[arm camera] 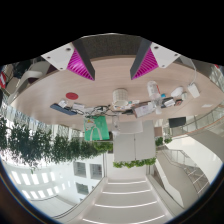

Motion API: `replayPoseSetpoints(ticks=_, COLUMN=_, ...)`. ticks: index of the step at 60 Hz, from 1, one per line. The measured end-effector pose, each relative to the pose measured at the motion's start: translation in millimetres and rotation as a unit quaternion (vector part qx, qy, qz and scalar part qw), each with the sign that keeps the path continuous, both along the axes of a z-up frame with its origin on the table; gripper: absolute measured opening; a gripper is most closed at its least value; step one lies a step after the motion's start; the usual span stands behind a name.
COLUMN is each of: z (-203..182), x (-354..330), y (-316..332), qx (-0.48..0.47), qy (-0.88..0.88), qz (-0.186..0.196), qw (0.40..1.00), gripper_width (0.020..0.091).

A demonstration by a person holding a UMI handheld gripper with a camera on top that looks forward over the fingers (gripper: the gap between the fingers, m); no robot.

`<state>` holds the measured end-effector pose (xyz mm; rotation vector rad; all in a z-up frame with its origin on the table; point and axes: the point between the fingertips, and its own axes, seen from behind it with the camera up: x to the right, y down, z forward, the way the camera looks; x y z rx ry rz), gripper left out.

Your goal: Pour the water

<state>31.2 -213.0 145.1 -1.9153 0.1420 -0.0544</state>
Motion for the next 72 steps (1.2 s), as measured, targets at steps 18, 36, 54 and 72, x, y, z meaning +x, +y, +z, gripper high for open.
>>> replayPoseSetpoints(ticks=18, z=-32, x=-89, y=60, qx=0.019, qy=0.030, qz=0.085, qw=0.996, gripper_width=0.0833)
replayPoseSetpoints(ticks=36, z=-52, x=-195, y=185, qx=0.041, qy=0.013, qz=0.145, qw=0.989, gripper_width=0.0837)
replayPoseSetpoints(ticks=54, z=-70, x=-205, y=273, qx=0.058, qy=0.029, qz=0.139, qw=0.988, gripper_width=0.0521)
replayPoseSetpoints(ticks=72, z=-77, x=-207, y=283, qx=0.051, qy=0.005, qz=0.150, qw=0.987, gripper_width=0.0376)
